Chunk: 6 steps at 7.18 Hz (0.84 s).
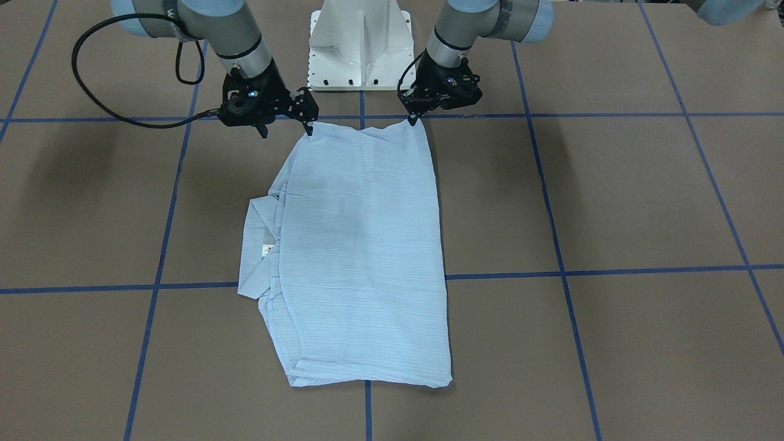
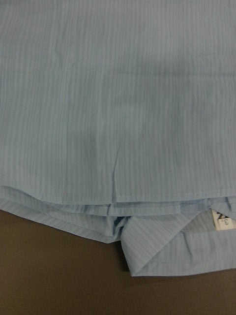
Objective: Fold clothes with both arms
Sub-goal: 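Move the right gripper down to the shirt corner nearest the robot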
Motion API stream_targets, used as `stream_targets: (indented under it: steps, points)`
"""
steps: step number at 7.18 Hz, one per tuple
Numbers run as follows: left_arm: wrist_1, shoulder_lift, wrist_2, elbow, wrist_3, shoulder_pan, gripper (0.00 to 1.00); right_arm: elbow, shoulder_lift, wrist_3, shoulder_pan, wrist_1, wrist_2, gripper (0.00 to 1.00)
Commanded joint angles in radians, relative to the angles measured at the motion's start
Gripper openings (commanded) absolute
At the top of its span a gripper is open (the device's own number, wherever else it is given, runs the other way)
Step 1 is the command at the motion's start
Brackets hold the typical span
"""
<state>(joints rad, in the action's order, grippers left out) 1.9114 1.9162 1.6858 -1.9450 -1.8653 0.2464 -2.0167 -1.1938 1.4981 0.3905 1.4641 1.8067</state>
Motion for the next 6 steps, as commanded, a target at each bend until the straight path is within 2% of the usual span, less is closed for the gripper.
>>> stream_targets:
  steps: [1,3,4,6]
  points:
    - [0.0,0.0,0.0,0.0,0.0,0.002,0.0,0.025,0.026,0.286,-0.08,0.031,-0.085,1.0]
    - [0.0,0.001,0.0,-0.002,0.0,0.002,0.0,0.058,0.065,0.507,-0.122,0.102,-0.131,1.0]
    - [-0.002,0.001,-0.002,-0.002,0.0,0.002,0.0,0.087,0.094,0.552,-0.143,0.11,-0.16,1.0]
    - [-0.002,0.001,0.0,-0.002,0.0,0.002,0.0,0.136,0.12,0.591,-0.162,0.136,-0.162,1.0]
